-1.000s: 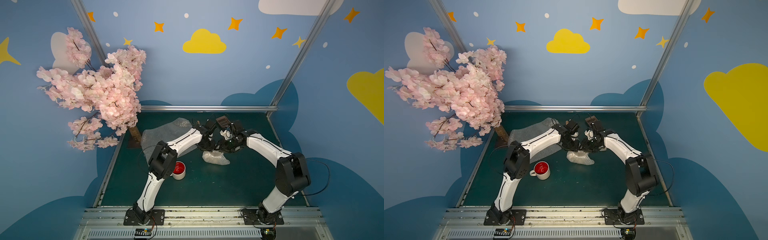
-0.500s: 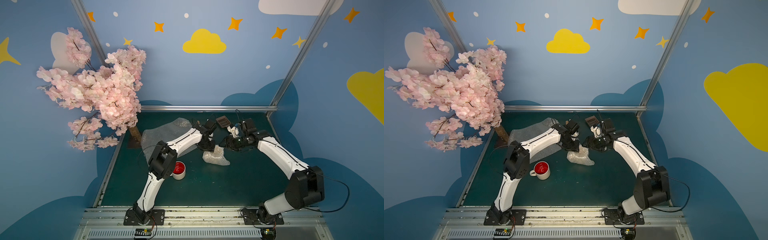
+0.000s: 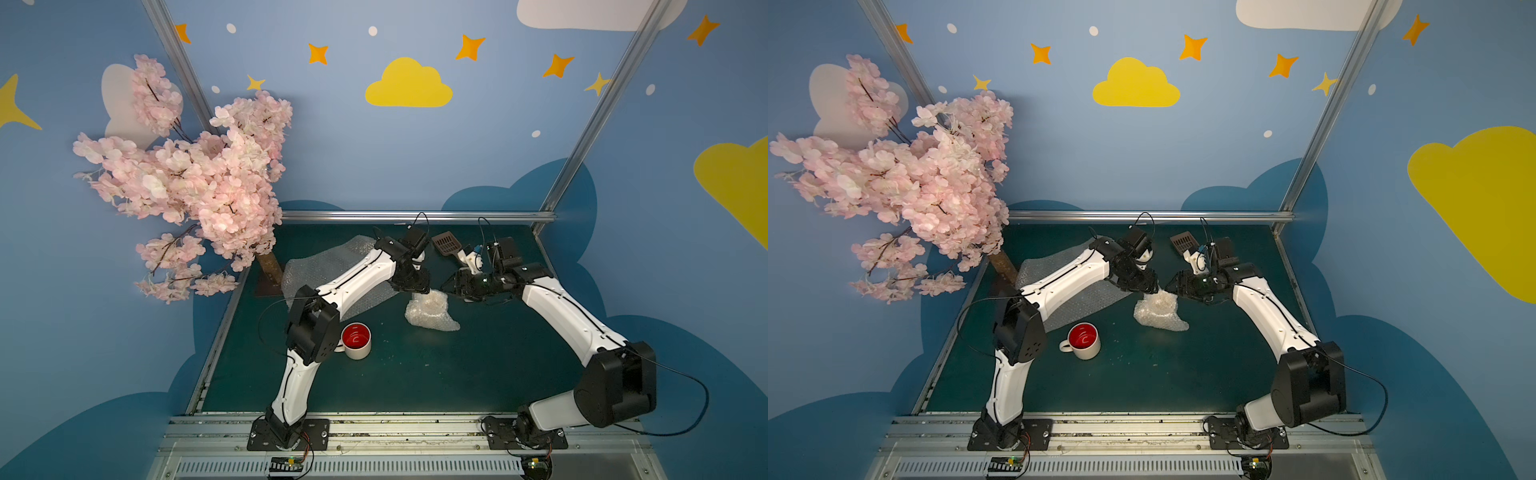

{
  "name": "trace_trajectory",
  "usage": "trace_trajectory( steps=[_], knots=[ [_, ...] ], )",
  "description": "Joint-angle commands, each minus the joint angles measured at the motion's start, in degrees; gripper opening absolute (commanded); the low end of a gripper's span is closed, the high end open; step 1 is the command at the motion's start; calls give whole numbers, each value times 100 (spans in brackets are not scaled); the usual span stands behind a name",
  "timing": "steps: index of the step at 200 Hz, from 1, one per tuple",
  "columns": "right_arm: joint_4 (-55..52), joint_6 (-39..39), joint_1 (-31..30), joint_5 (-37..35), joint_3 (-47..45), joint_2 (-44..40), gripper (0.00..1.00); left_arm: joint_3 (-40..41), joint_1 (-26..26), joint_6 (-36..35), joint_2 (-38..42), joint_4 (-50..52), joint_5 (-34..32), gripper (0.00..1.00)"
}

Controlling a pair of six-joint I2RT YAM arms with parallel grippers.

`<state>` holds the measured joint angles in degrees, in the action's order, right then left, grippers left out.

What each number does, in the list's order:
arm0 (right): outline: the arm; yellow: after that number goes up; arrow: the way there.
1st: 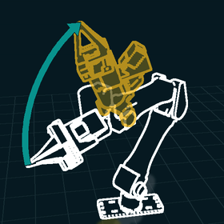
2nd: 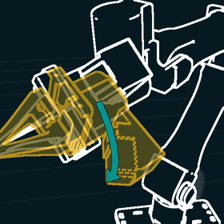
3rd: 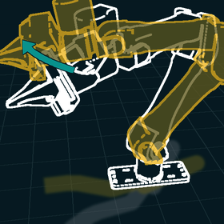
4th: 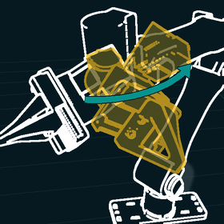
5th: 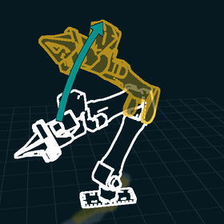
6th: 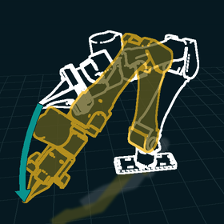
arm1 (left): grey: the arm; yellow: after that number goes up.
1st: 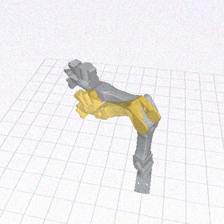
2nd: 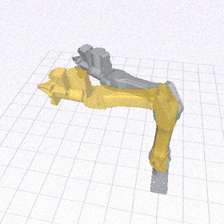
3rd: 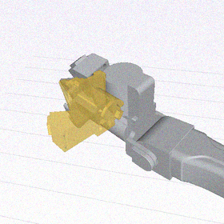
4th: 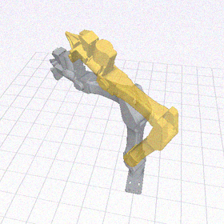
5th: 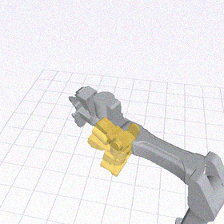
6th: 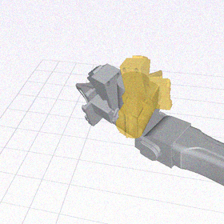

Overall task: Wrap mugs in bubble wrap
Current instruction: Move the bubble wrap to the center of the board.

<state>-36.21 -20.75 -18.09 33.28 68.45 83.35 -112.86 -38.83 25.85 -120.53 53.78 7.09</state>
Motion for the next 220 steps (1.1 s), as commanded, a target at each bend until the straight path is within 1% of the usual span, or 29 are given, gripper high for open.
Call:
trace_trajectory(
  steps=[1,28,56,96,117,132,146,155,171,192,220],
  knots=[
    [-44,131,31,-8,48,-128,62,-98,89,-135,251,268,42,64],
    [-163,329,16,-41,292,-5,63,43,275,-141,556,333,72,66],
    [-352,539,-204,-358,757,219,65,466,576,-153,1017,350,64,68],
    [-601,707,-438,-513,1675,851,66,1152,1090,-74,1697,591,7,69],
    [-755,810,-555,-622,2102,1221,68,1543,1371,-62,1990,676,22,68],
    [-1054,965,-638,-887,2434,1498,70,1844,1558,-85,2180,729,29,68],
    [-1449,1113,-665,-1309,2762,1718,70,2177,1712,-82,2412,651,31,68],
    [-1553,1172,-655,-1455,2816,1778,70,2373,1789,-71,2533,570,31,68],
    [-1558,1244,-635,-1512,2812,1831,71,2694,1861,-68,2684,413,47,68],
    [-1670,1346,-667,-1502,2900,1904,73,2783,2031,-49,2712,661,-67,68],
    [-1622,1460,-772,-1552,3109,2069,75,3010,2425,-11,2724,790,-76,68]
  ],
)
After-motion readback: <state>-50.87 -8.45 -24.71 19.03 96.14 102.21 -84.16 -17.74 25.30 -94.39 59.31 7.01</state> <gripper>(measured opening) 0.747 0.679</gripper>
